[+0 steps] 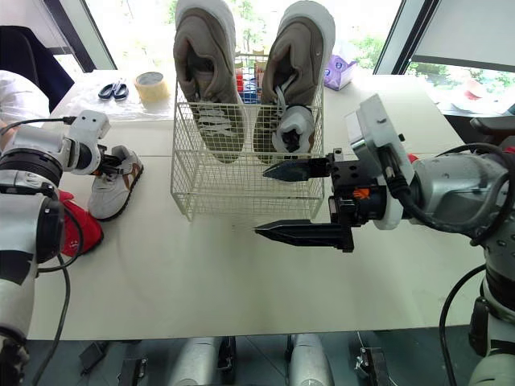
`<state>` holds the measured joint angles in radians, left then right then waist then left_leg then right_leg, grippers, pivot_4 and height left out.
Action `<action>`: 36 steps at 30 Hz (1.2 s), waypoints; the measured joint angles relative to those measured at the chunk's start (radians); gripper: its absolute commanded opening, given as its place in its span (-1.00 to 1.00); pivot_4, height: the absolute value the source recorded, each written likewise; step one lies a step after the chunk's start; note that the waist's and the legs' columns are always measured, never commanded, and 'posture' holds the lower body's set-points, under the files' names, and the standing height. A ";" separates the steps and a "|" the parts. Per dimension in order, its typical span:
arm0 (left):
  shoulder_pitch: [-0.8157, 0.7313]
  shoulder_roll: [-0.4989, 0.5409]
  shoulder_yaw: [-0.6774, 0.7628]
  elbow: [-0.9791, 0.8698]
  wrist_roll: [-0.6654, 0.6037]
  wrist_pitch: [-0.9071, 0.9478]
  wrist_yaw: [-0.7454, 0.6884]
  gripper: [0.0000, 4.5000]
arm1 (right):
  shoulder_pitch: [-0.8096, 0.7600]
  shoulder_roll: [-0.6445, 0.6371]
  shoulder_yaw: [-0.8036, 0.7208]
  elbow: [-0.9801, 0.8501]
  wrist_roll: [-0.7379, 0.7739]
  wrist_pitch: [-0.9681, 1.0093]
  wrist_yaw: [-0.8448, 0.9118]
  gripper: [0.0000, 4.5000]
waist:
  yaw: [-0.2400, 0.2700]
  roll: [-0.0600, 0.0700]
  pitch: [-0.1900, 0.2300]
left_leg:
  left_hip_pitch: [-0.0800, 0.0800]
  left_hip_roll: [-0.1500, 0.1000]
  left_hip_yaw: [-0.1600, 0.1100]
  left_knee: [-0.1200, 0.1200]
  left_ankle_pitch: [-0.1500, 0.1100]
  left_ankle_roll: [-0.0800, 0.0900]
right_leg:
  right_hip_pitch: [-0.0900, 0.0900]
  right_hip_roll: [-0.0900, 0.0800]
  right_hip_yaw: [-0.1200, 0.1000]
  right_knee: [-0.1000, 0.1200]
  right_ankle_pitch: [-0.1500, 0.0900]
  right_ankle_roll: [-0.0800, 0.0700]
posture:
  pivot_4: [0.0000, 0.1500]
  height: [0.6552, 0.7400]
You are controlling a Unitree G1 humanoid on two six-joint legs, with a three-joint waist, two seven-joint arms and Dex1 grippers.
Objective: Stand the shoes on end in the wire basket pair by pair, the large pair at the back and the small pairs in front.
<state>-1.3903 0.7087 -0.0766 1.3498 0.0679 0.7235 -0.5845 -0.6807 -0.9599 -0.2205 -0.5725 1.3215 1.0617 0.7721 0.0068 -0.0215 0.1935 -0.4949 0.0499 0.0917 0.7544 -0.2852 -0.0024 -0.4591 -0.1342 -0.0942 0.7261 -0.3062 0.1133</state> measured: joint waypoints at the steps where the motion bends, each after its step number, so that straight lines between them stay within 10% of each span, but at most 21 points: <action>1: -0.007 0.005 0.026 0.005 -0.009 0.016 0.014 -0.98 | 0.000 -0.002 0.005 0.007 -0.001 0.000 0.000 1.00 | 0.000 0.000 0.000 | 0.000 0.000 0.000 0.000 0.000 0.000 | 0.000 0.000 0.000 0.000 0.000 0.000 | 1.00 -0.71; 11: -0.253 0.134 0.289 -0.206 -0.186 0.235 0.074 -0.98 | -0.004 -0.052 0.008 0.126 -0.085 -0.022 0.062 1.00 | 0.000 -0.004 0.001 | 0.000 0.000 0.000 0.001 0.000 0.000 | -0.002 -0.001 0.000 0.003 0.000 0.000 | 1.00 -0.71; 21: 0.315 -0.240 0.758 -1.635 -0.547 0.353 0.339 -0.98 | -0.021 -0.111 0.019 0.253 -0.206 -0.053 0.189 1.00 | 0.004 -0.004 0.000 | 0.000 0.001 -0.006 0.009 0.000 -0.001 | 0.003 -0.001 0.001 0.008 0.000 0.000 | 1.00 -0.71; 36: 0.577 -0.394 0.425 -1.916 -0.552 0.090 0.449 -0.98 | -0.140 -0.088 0.126 0.410 -0.366 -0.073 0.330 1.00 | 0.006 -0.003 0.000 | 0.005 0.001 -0.006 0.012 0.000 0.000 | 0.010 0.000 -0.001 0.008 0.001 -0.001 | 1.00 -0.71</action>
<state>-0.8135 0.3147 0.3487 -0.5658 -0.4845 0.8139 -0.1358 -0.8203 -1.0477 -0.0946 -0.1625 0.9551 0.9891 1.1021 0.0123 -0.0244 0.1933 -0.4899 0.0509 0.0859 0.7668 -0.2855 -0.0020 -0.4489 -0.1344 -0.0955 0.7345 -0.3056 0.1120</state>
